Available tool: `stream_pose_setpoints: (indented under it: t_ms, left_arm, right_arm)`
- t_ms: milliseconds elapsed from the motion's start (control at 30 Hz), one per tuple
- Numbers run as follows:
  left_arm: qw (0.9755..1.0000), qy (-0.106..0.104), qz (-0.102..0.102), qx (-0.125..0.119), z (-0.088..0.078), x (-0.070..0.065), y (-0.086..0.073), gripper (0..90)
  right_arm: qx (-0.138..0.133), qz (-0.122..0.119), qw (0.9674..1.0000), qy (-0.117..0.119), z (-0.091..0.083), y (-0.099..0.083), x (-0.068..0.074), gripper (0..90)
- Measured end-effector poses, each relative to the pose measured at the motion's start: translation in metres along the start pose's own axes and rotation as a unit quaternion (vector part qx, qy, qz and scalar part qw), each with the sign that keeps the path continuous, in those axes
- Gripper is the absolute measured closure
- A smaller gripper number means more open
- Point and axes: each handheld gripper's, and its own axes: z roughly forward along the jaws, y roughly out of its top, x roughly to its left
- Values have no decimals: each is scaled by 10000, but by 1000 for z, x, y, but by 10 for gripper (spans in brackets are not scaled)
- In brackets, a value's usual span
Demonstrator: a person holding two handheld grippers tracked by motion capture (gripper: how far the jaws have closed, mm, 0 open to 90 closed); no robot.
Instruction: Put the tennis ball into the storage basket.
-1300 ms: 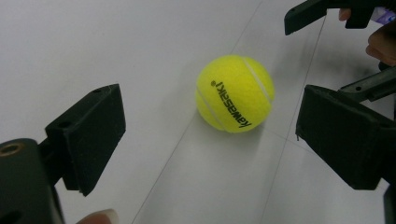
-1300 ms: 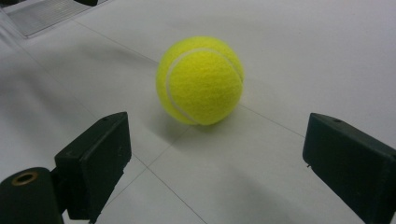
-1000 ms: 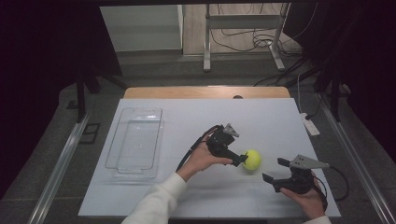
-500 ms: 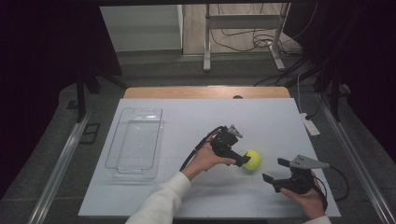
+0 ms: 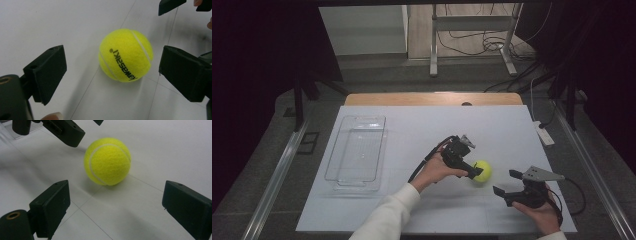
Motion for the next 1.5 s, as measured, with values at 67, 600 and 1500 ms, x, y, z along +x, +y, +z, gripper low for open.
stream_pose_setpoints:
  t_ms: [67, 600, 1500]
  left_arm:
    - [10000, -7, -2, 2, 1, 0, 0, 85]
    - [9999, -121, -9, 103, 18, -2, 6, 85]
    - [9986, -331, -22, 400, 40, -8, 10, 201]
  right_arm:
    - [4, -1, 10000, 2, 0, 0, 0, 81]
    - [17, -20, 10000, 12, 0, -1, 0, 79]
    - [59, -28, 10000, 18, 1, -1, 0, 81]
